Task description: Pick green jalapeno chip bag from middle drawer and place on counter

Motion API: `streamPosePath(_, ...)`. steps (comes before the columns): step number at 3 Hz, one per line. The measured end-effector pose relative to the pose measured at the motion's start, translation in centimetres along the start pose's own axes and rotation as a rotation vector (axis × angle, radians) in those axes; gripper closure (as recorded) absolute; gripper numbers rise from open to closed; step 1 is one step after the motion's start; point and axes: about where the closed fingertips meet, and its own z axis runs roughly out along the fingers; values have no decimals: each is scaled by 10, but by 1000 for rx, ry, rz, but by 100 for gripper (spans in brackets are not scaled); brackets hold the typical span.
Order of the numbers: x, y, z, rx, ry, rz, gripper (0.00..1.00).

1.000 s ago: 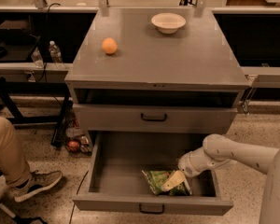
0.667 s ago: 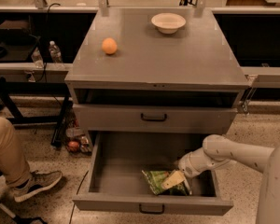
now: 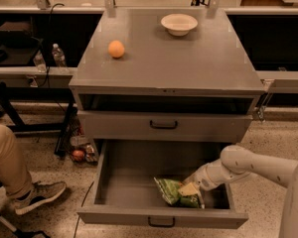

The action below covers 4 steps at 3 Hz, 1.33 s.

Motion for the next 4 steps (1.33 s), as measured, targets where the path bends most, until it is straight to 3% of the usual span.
streamPosePath(1, 5, 1, -13, -50, -88, 25, 87)
streamPosePath(2, 4, 4, -70, -132, -273, 15, 100)
streamPosePath(3, 7, 5, -125, -132, -388, -11, 100)
streamPosePath(4, 11, 13, -204, -34, -492, -64, 100)
